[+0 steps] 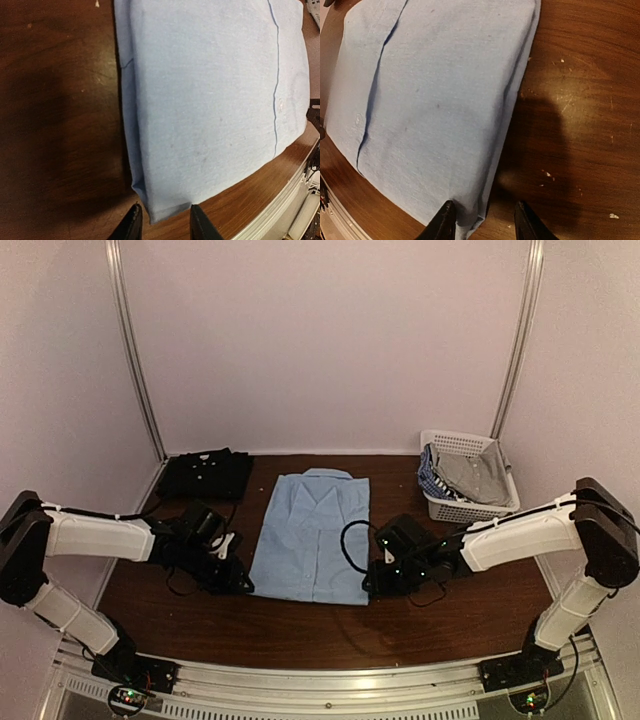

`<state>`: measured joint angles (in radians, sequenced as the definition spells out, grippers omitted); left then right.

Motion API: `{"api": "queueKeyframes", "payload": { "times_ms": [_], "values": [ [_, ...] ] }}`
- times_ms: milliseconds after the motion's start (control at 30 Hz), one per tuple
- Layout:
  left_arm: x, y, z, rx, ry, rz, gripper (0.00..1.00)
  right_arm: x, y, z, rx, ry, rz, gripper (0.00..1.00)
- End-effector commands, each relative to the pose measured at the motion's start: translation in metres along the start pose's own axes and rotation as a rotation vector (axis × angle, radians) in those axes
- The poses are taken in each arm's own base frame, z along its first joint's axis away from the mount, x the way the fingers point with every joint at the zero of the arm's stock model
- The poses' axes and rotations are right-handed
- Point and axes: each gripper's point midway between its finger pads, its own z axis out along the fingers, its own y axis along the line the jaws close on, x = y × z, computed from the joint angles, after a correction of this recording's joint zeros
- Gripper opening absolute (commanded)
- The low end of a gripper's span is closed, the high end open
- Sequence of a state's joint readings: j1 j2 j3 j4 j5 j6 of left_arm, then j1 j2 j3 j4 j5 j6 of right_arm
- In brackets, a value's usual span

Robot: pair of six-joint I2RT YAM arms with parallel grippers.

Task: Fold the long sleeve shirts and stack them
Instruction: Pick up the 2/3-rectangle-folded shirt from the center of the board.

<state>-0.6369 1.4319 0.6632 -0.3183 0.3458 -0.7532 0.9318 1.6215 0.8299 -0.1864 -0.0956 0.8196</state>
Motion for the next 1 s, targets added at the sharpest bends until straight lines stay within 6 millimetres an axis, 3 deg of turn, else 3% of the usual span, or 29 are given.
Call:
{"api": "queueKeyframes", "payload": {
  "times_ms": [0,233,500,967],
  "values": [
    [0.006,0.009,0.009,-0.054,-0.009,-0.04,0.31,-0.003,0.01,-0.006,-0.047,-0.062,0.065,0.42],
    [0.011,0.019,-0.001,-0.097,-0.047,-0.09,0.3,0.017,0.017,-0.006,-0.067,-0.042,0.069,0.42],
    [-0.007,0.01,-0.009,-0.099,-0.108,-0.081,0.34,0.026,0.012,-0.002,-0.071,-0.03,0.093,0.38],
    [-0.01,0.006,0.006,-0.064,-0.094,-0.084,0.35,0.04,0.013,0.006,-0.118,0.004,0.117,0.32]
  ]
}}
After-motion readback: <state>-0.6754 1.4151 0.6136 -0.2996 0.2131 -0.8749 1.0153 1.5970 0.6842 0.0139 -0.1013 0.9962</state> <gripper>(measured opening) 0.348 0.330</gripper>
